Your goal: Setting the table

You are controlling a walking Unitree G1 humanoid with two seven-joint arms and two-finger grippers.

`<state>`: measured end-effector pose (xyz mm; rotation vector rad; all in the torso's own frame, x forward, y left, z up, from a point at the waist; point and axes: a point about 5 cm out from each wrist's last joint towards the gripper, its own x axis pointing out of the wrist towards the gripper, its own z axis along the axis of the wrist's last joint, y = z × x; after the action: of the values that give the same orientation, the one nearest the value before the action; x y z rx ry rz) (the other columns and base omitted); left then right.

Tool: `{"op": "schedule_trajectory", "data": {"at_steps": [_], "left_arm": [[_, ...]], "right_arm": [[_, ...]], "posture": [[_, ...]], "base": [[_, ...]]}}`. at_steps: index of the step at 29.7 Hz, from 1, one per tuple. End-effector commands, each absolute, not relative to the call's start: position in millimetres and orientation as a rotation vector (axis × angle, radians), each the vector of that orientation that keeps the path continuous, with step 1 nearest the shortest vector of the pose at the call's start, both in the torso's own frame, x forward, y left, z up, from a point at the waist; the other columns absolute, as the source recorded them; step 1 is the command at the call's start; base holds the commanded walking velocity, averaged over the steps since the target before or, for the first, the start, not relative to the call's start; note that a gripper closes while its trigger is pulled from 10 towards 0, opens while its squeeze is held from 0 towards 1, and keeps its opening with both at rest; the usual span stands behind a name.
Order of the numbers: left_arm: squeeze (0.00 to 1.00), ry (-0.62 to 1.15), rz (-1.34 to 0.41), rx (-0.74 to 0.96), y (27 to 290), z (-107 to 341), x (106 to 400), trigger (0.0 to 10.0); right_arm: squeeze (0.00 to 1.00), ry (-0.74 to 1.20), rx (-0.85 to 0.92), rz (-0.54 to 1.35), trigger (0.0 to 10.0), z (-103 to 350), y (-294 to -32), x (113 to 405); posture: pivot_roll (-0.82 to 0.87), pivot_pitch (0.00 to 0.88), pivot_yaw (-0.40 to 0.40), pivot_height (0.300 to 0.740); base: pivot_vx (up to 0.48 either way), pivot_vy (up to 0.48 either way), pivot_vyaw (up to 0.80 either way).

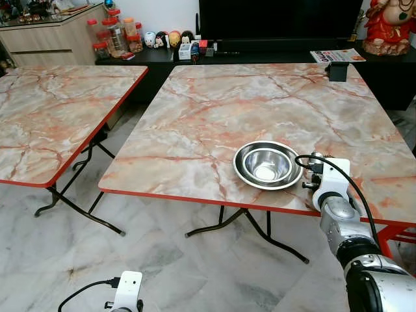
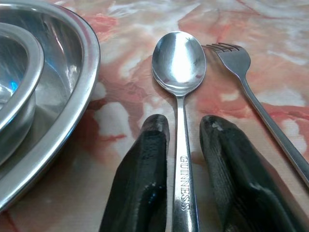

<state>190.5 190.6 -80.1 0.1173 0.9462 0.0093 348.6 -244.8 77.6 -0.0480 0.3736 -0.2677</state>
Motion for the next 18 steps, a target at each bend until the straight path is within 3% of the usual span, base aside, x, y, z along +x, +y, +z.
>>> {"op": "schedule_trajectory", "data": {"at_steps": [1,2,3,18], "left_arm": [[0.00,0.956,0.023,0.127,197.5,-79.7,189.8,10.0],[0.00,0.956,0.023,0.127,197.5,-79.7,189.8,10.0],[0.00,0.956,0.023,0.126,197.5,-79.7,189.8,10.0],[0.00,0.953,0.021,0.126,197.5,-78.7,191.7,10.0]], "right_arm": [[0.35,0.357,-0.043,-0.265,10.0,84.5,-243.1,353.9],[0.35,0.357,-0.043,-0.265,10.0,84.5,-243.1,353.9],[0.00,0.357,-0.045,-0.266,10.0,84.6,-243.2,353.9],[0.00,0.353,-0.123,-0.248,10.0,86.0,-244.1,354.2]], "posture": [[-0.09,0.000,0.081,0.740],[-0.09,0.000,0.081,0.740],[-0.09,0.000,0.080,0.740],[-0.09,0.000,0.081,0.740]], "base": [[0.000,0.000,0.00],[0.000,0.000,0.00],[0.000,0.000,0.00],[0.000,0.000,0.00]]}}
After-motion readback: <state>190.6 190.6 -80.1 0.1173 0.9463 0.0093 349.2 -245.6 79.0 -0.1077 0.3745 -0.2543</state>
